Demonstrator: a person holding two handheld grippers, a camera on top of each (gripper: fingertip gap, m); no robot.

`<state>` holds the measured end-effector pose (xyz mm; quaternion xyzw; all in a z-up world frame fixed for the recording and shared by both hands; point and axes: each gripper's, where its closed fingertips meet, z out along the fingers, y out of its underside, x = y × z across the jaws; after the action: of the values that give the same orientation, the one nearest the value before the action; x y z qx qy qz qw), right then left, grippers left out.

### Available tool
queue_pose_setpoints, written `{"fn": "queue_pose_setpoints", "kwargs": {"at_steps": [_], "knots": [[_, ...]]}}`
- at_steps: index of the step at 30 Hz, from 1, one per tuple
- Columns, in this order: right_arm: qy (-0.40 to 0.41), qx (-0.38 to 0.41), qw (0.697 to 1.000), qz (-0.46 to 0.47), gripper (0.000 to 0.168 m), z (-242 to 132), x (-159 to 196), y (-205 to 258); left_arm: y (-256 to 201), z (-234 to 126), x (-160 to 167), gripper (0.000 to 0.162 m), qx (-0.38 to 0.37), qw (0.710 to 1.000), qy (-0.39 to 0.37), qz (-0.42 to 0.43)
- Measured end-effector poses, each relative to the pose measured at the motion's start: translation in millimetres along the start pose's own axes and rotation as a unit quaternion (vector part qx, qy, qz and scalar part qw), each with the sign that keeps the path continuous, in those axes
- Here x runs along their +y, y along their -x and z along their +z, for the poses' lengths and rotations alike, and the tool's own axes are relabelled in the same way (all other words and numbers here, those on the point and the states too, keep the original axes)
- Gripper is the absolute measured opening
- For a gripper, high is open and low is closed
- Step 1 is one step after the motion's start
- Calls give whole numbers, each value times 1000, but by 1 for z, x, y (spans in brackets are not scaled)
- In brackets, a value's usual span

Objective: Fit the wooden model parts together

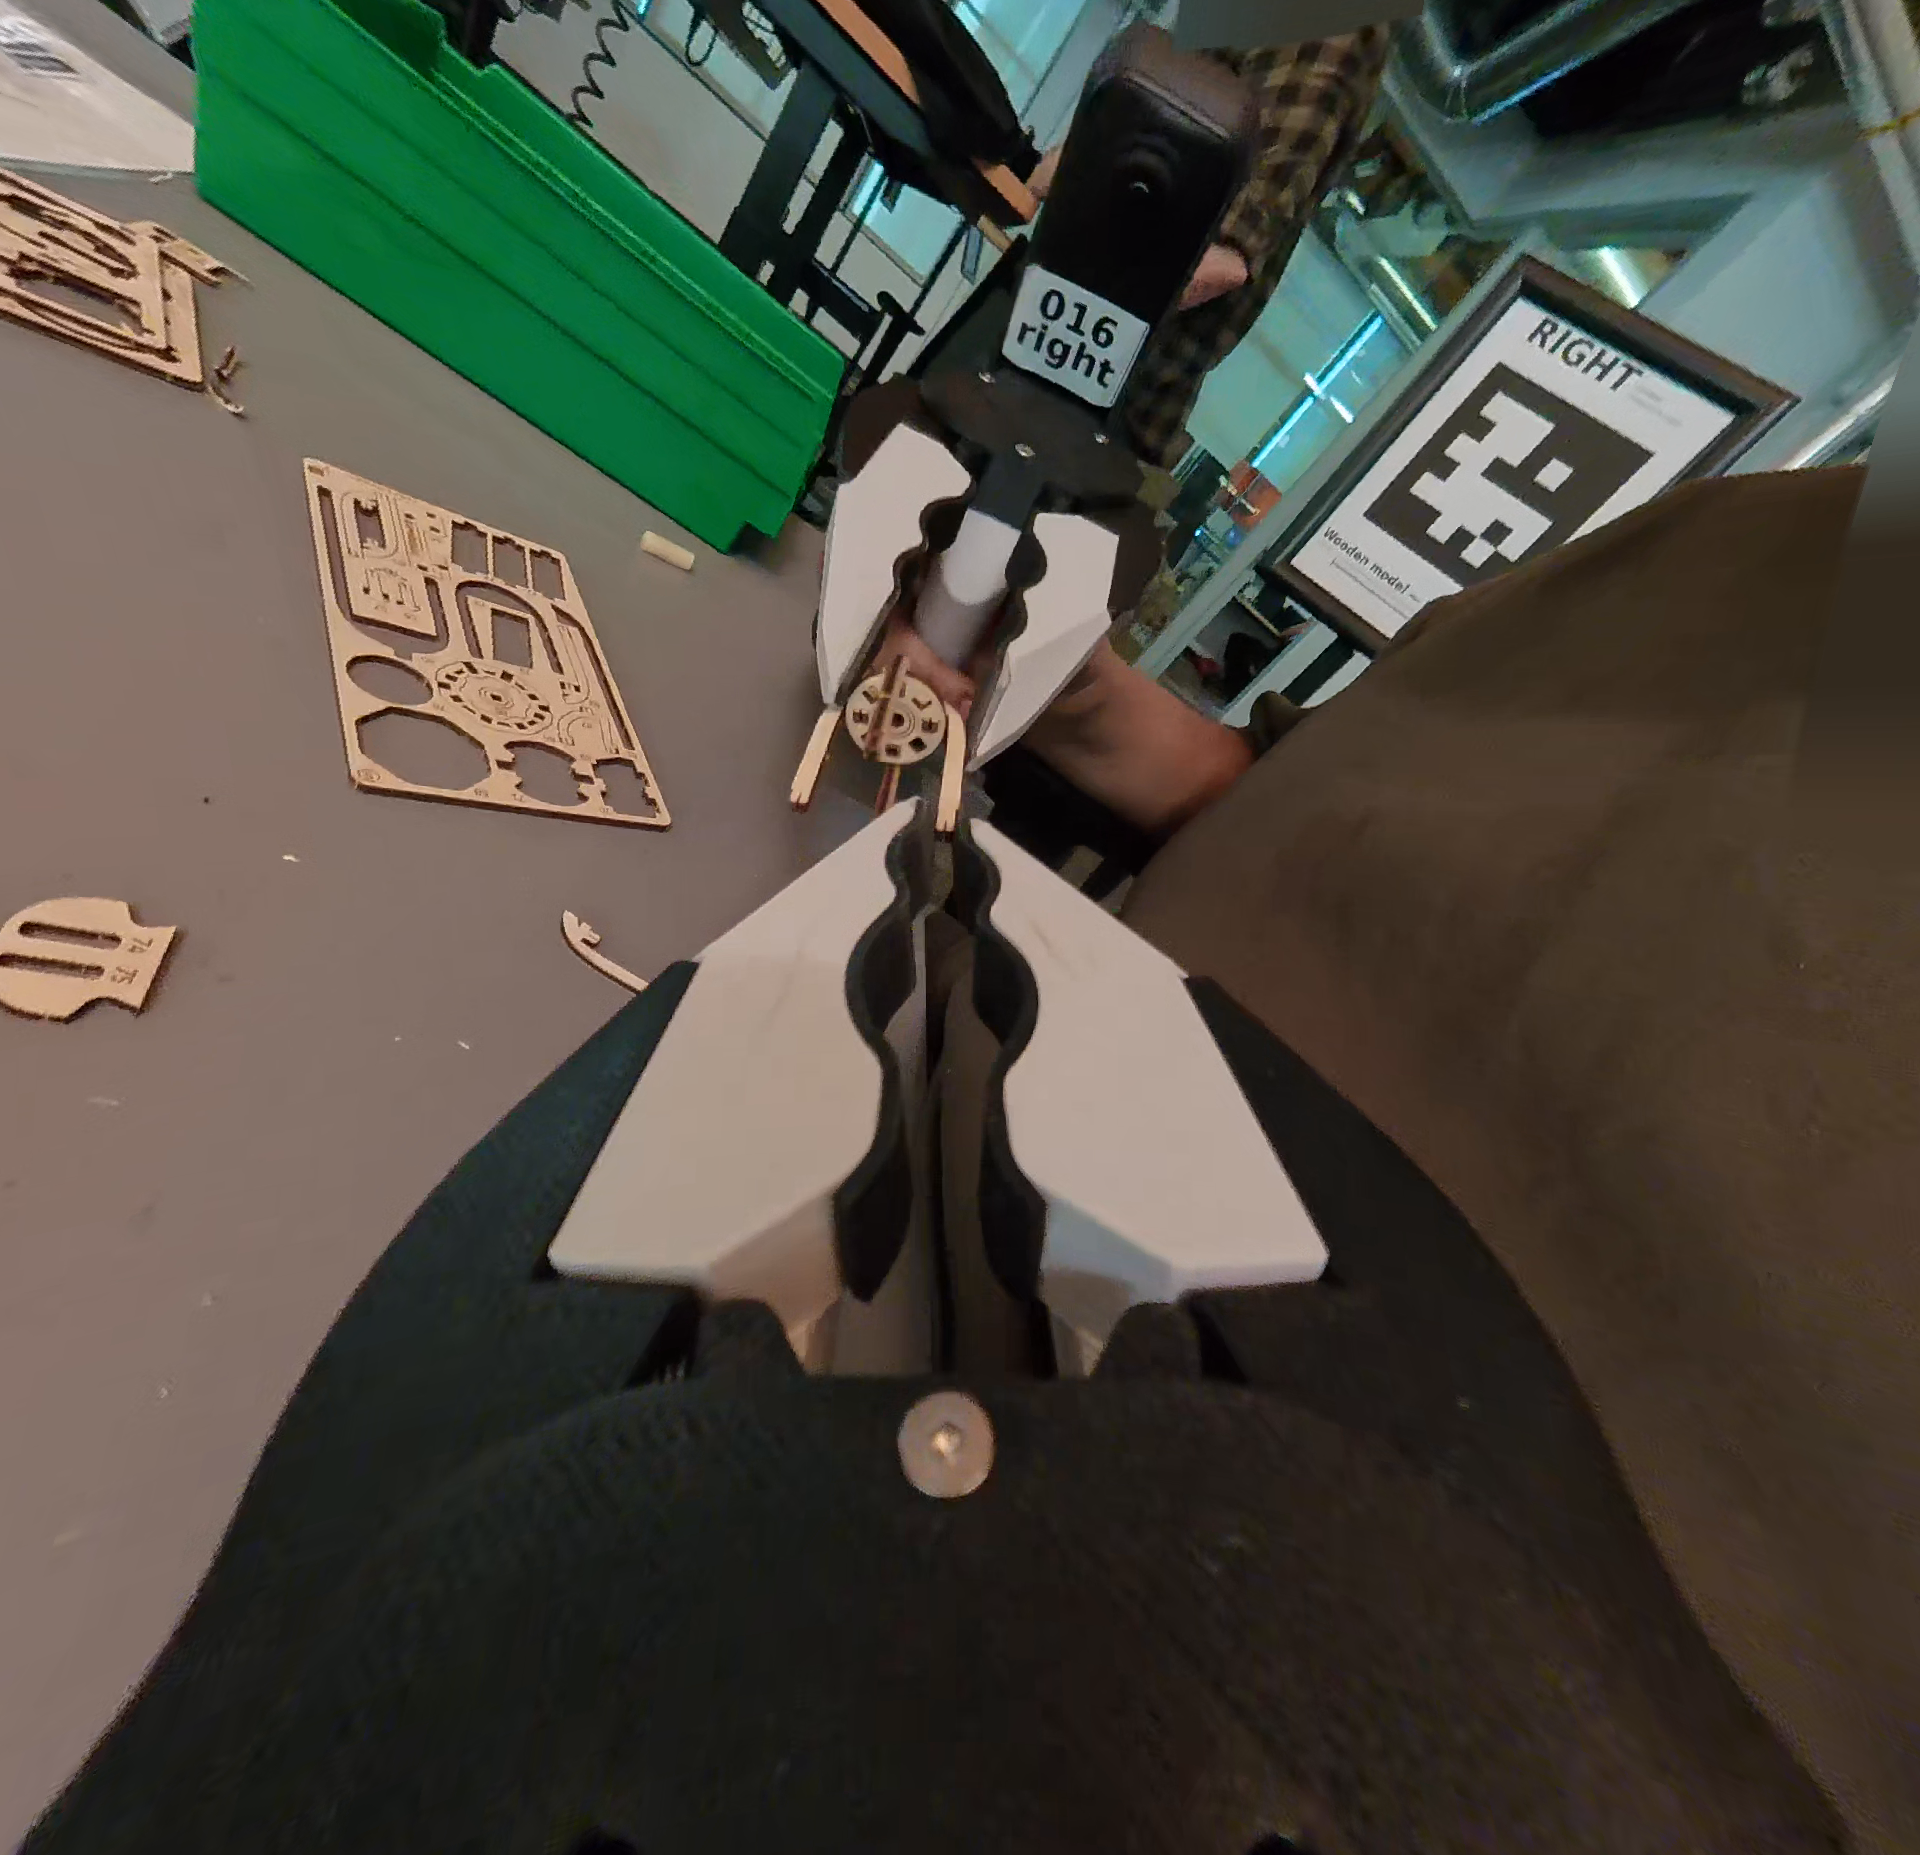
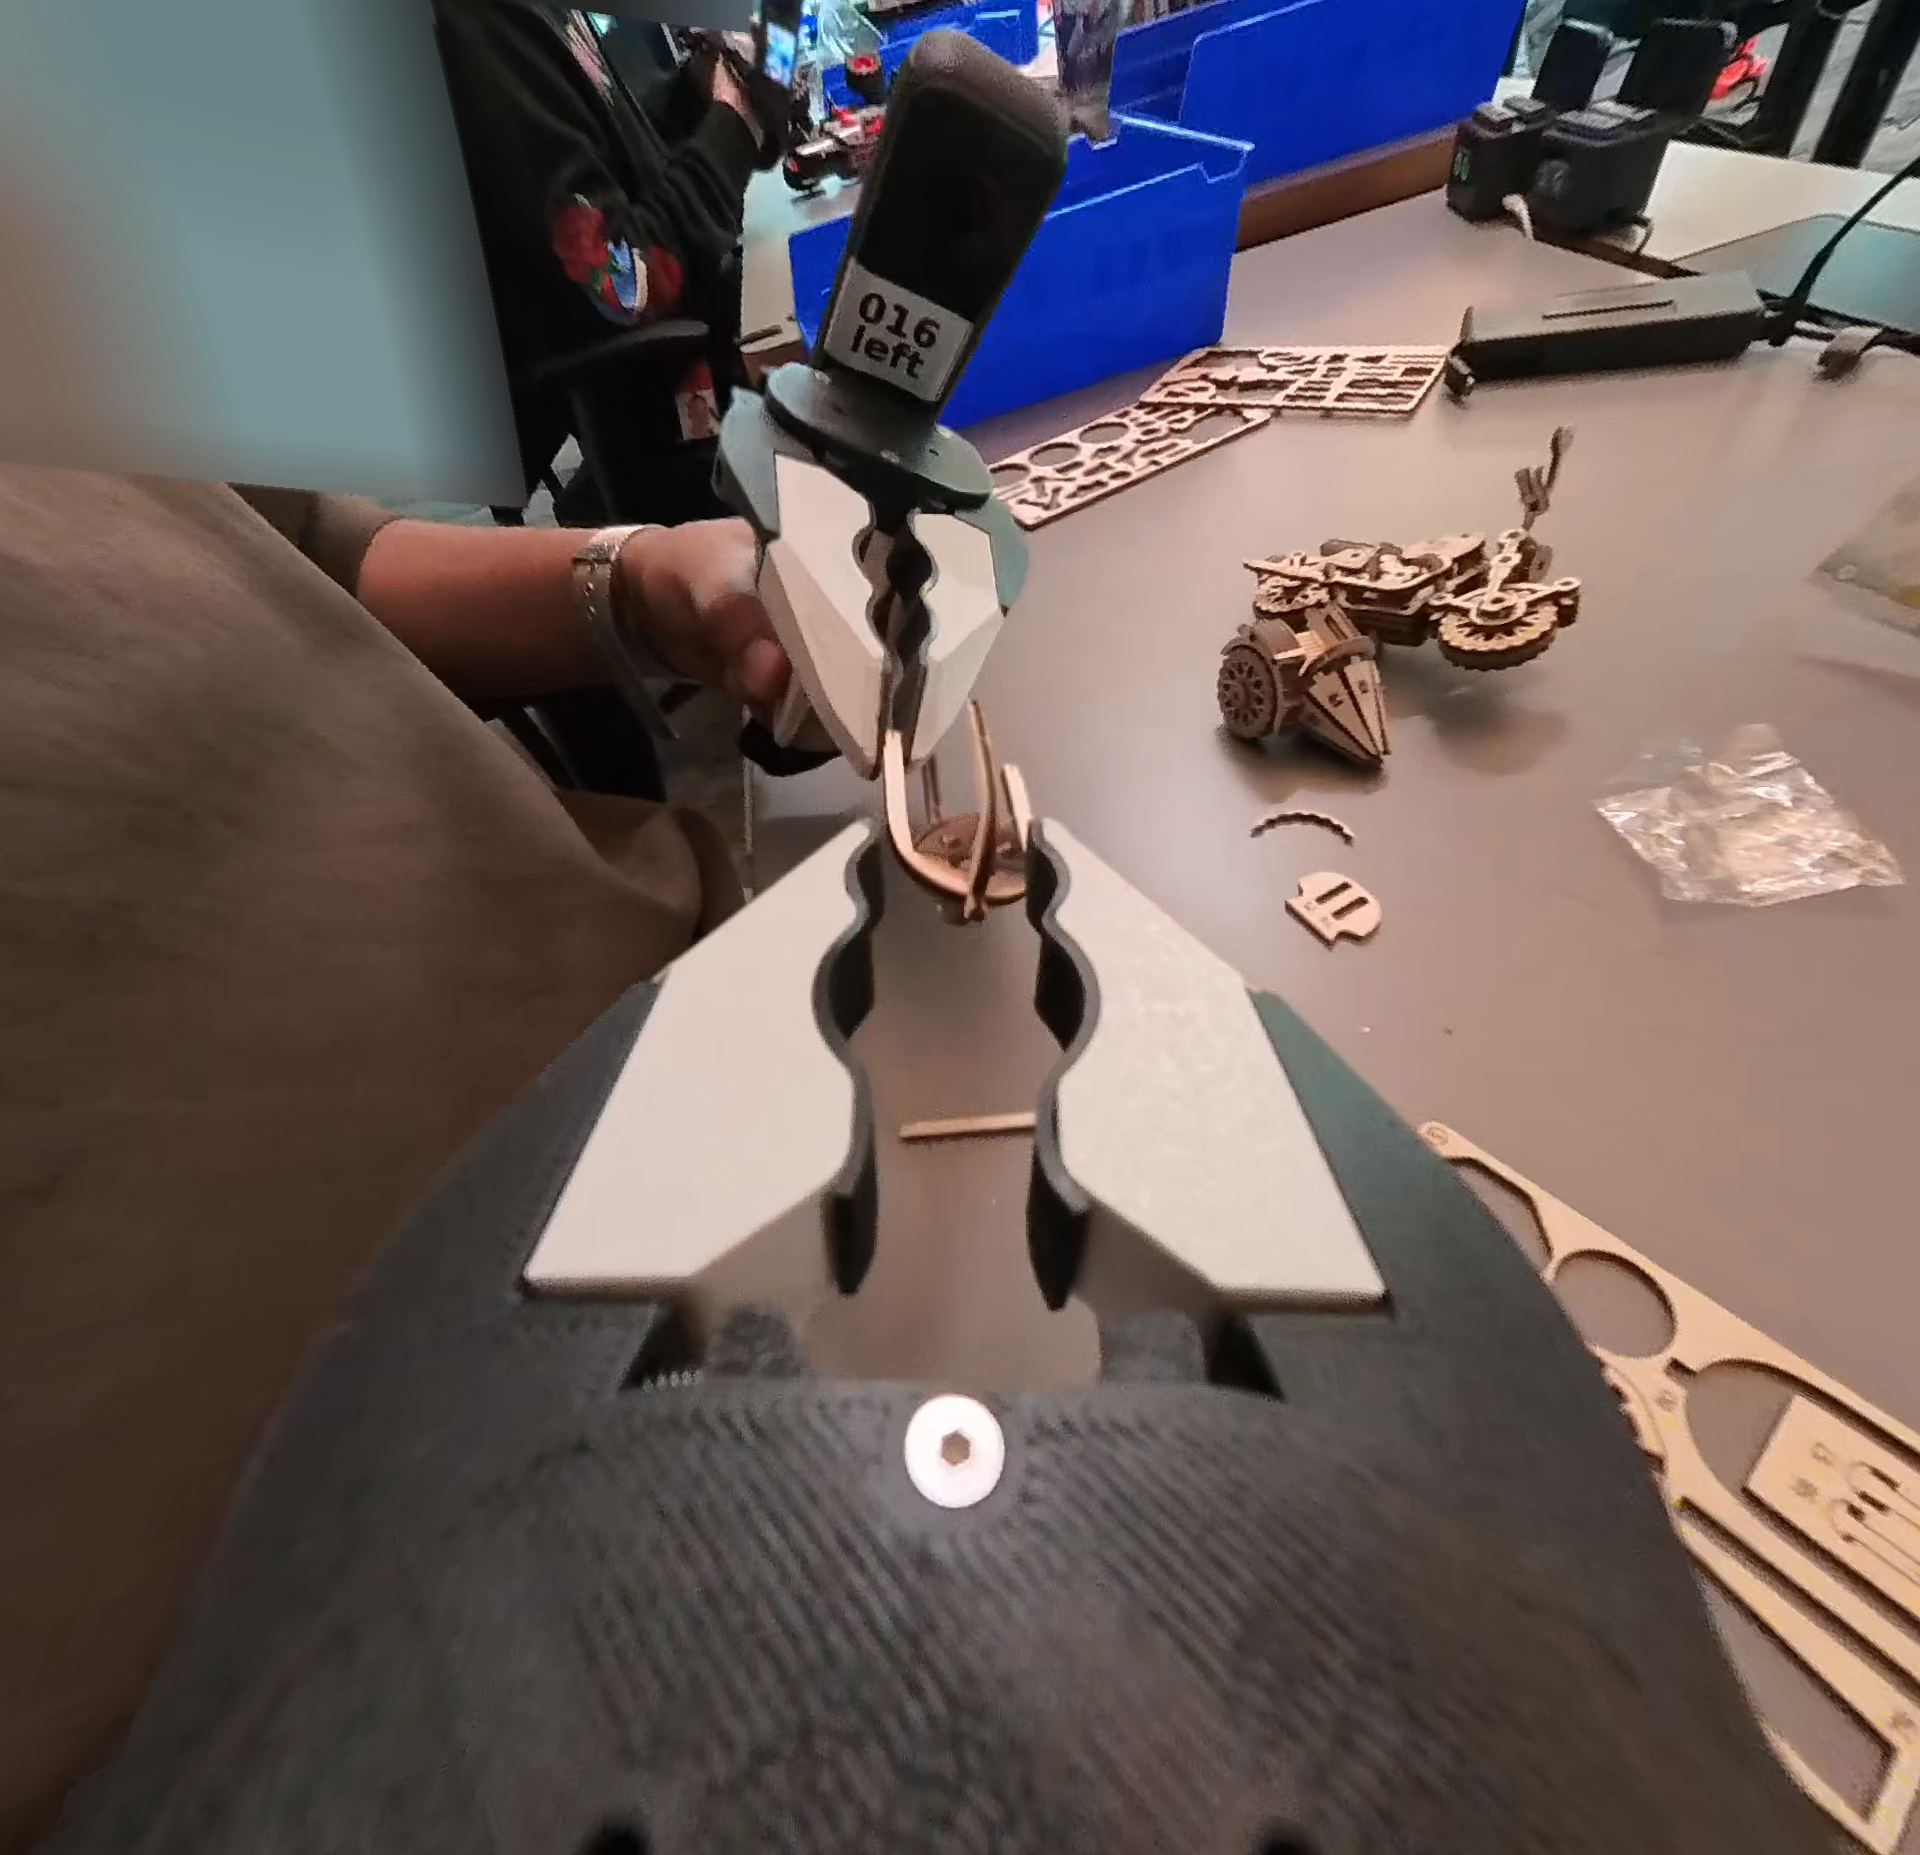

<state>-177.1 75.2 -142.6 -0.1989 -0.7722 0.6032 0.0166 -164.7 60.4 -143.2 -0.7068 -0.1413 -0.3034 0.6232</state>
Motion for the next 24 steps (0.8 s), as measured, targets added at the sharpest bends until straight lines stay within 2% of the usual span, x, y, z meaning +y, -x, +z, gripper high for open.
{"fn": "queue_pose_setpoints", "kwargs": {"at_steps": [5, 8, 10, 12, 14, 19, 24], "knots": [[5, 12, 1000, -14, 24, -1, 0, -1, 2, 1, 1, 7, -1, 1000, 4, -10], [27, 30, 999, -29, 24, 0, 6, -5, 10, -2, -1, 26, -30, 1000, 1, -10], [48, 39, 997, -43, 24, 1, 11, -6, 21, -5, -4, 50, -76, 997, -3, 7], [71, 44, 995, -56, 24, 4, 18, -6, 26, -3, -1, 58, -111, 993, 12, 44], [94, 43, 993, -57, 25, 9, 25, -4, 27, 3, 9, 57, -132, 985, 54, 95], [121, 23, 992, -23, 25, 15, 37, 2, 28, 13, 29, 35, -180, 949, 135, 220], [109, 0, 994, 1, 24, 16, 35, 6, 28, 16, 39, 24, -177, 939, 164, 246]]}}
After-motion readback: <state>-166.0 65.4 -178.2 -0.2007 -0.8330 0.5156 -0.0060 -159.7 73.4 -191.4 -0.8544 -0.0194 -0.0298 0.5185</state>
